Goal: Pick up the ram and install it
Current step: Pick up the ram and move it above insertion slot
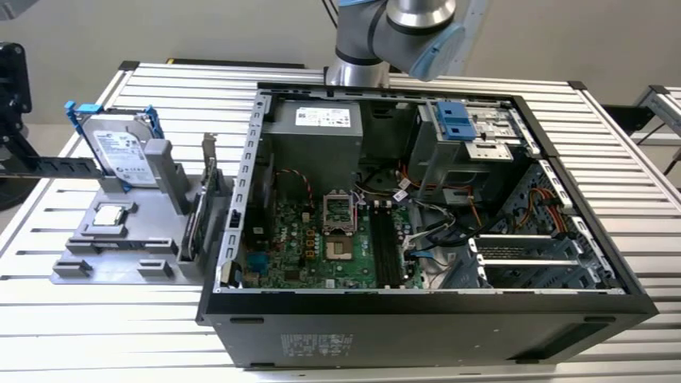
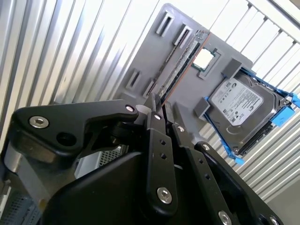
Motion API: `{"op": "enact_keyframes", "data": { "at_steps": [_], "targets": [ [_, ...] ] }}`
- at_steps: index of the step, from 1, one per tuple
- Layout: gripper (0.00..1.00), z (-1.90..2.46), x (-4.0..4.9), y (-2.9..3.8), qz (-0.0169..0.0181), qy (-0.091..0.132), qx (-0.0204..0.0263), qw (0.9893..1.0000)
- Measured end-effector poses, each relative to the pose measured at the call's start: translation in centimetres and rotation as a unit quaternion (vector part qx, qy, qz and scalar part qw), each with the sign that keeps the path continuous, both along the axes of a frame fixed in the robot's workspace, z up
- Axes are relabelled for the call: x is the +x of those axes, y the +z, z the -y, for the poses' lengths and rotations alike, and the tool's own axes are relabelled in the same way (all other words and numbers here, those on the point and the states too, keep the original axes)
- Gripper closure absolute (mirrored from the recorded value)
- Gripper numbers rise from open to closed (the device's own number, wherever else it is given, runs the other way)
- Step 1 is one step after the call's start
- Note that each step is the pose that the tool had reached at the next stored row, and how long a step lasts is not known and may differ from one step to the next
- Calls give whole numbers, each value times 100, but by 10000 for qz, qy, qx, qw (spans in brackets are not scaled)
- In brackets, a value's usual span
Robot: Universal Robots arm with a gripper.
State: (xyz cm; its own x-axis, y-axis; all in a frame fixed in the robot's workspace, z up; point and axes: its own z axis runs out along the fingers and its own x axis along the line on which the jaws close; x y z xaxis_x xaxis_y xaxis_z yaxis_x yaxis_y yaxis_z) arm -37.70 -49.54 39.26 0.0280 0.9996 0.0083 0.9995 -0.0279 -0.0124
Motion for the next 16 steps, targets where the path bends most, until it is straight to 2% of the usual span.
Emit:
{"op": "enact_keyframes", "data": {
  "at_steps": [16],
  "targets": [
    [100, 0, 229, 0, 0, 0, -11, 10000]
  ]
}}
